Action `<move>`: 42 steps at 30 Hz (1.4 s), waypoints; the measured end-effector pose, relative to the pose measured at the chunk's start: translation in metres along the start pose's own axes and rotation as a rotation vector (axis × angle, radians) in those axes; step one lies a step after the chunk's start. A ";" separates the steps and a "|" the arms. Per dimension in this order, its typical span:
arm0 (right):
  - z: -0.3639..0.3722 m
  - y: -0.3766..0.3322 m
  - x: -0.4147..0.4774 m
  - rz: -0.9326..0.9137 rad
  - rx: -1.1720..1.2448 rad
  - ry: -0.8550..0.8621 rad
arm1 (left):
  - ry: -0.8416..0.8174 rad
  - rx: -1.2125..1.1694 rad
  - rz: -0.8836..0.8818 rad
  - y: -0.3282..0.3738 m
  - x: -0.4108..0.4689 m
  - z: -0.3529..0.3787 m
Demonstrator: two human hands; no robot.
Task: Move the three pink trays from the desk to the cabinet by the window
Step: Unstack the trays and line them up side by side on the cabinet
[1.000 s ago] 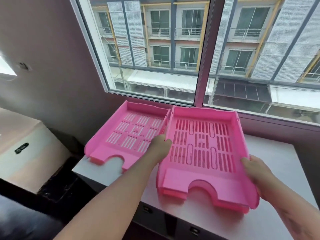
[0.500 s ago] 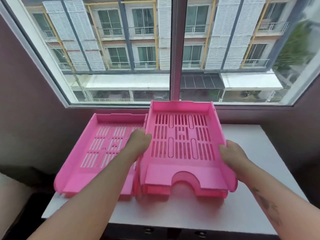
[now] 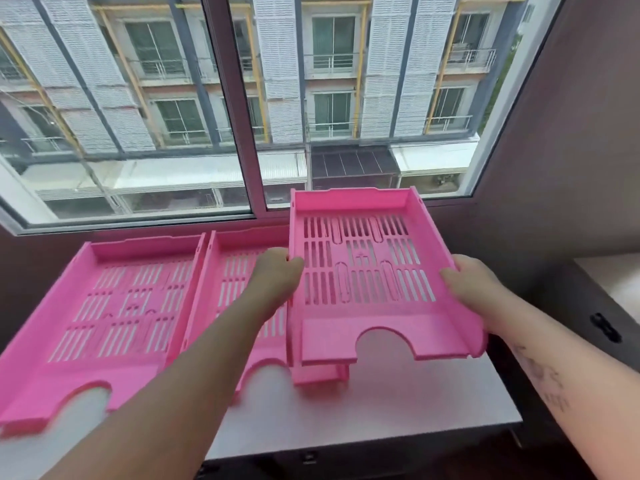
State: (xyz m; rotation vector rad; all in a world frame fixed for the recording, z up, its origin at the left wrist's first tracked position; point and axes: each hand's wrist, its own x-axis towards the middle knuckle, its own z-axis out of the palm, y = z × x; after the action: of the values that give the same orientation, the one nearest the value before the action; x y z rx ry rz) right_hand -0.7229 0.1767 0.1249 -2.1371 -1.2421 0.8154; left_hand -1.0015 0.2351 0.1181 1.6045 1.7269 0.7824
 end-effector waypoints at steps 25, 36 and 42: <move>-0.012 0.105 0.048 0.057 0.217 -0.164 | 0.038 0.438 -0.087 0.005 -0.031 0.123; 0.005 0.101 0.054 0.028 0.076 -0.087 | -0.034 0.230 -0.116 -0.008 -0.031 0.116; 0.029 0.090 0.006 -0.522 -0.442 0.066 | -0.095 0.237 -0.011 -0.028 -0.069 0.107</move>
State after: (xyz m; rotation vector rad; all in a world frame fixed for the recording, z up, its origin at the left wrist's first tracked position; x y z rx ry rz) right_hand -0.6906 0.1468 0.0411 -1.9735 -1.9659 0.2586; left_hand -0.9311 0.1639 0.0346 1.7559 1.8114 0.5016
